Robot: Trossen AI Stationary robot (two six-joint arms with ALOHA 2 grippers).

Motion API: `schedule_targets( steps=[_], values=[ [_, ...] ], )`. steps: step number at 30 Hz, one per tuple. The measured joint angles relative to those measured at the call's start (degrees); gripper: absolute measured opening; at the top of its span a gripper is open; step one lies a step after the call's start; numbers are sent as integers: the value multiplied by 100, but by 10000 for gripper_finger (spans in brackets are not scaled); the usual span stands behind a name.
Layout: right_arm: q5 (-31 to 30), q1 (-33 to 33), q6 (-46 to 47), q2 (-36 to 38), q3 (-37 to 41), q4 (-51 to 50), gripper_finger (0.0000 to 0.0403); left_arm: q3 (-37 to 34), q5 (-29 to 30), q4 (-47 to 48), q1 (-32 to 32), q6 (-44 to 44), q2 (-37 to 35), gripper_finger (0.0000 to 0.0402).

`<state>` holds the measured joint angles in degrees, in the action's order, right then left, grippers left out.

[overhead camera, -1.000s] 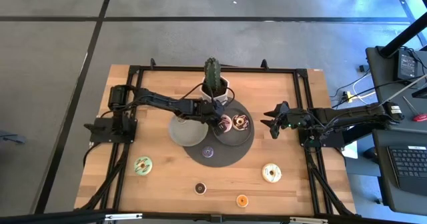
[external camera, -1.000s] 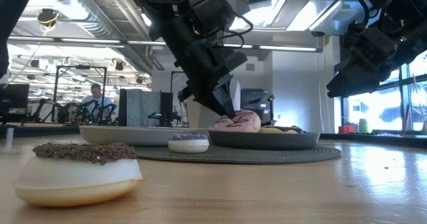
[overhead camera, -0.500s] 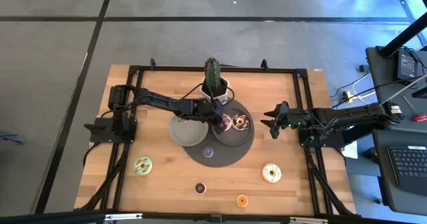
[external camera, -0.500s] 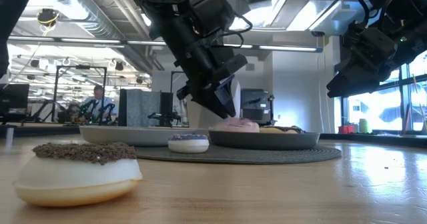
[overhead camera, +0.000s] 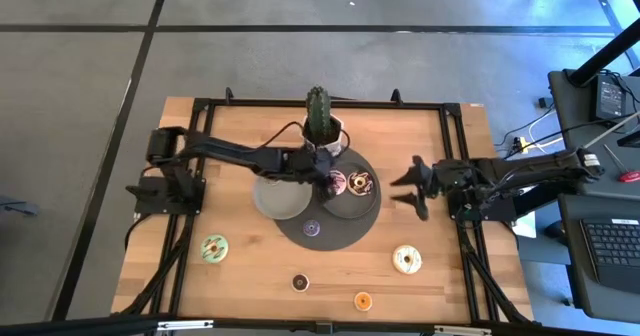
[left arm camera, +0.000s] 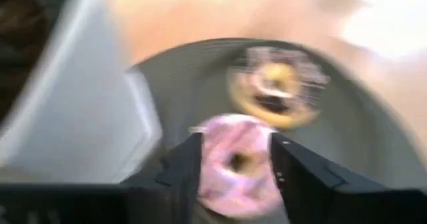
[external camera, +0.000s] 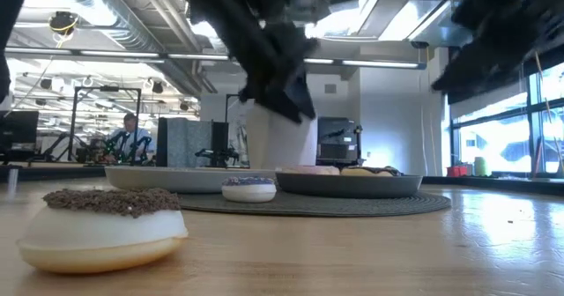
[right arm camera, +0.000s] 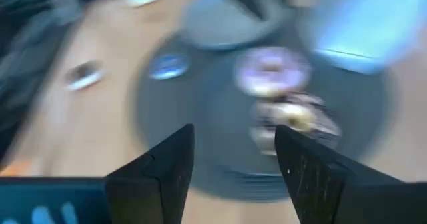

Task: Pick & Place donuts
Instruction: Put the big white donut on the dark gray plate

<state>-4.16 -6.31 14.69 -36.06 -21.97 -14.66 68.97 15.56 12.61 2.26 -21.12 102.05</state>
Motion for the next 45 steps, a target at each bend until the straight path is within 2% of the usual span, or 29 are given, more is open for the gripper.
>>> schedule_targets(
  steps=[3, 8, 11, 17, 23, 26, 29, 40, 45],
  values=[
    [147, -424, -152, -314, -557, -543, 209, -15, 26, 206, -300, 497, -400, 169],
    [-663, -1261, 145, -1384, -1325, -1490, 209, -502, 603, 523, -706, 699, -1234, 169],
    [-783, -1699, 779, -2176, -1826, -2076, 209, -1019, 752, 513, -860, 528, -1738, 169],
    [-277, -2487, 2545, -3593, -2530, -3093, 209, -1817, 1042, 276, -1022, -14, -2417, 168],
    [331, -3103, 3583, -4498, -2677, -2976, 209, -2057, 1035, 235, -1053, -211, -2546, 165],
    [691, -3293, 3783, -4737, -2665, -3049, 209, -2081, 1005, 246, -1053, -215, -2546, 167],
    [716, -3410, 3878, -4863, -2663, -3048, 209, -2081, 998, 232, -1053, -215, -2546, 168],
    [582, -3480, 4052, -4950, -2661, -2987, 209, -2081, 989, 242, -1053, -215, -2546, 167],
    [197, -3480, 4077, -4950, -2661, -2974, 209, -2081, 987, 260, -1053, -215, -2544, 168]
  ],
)
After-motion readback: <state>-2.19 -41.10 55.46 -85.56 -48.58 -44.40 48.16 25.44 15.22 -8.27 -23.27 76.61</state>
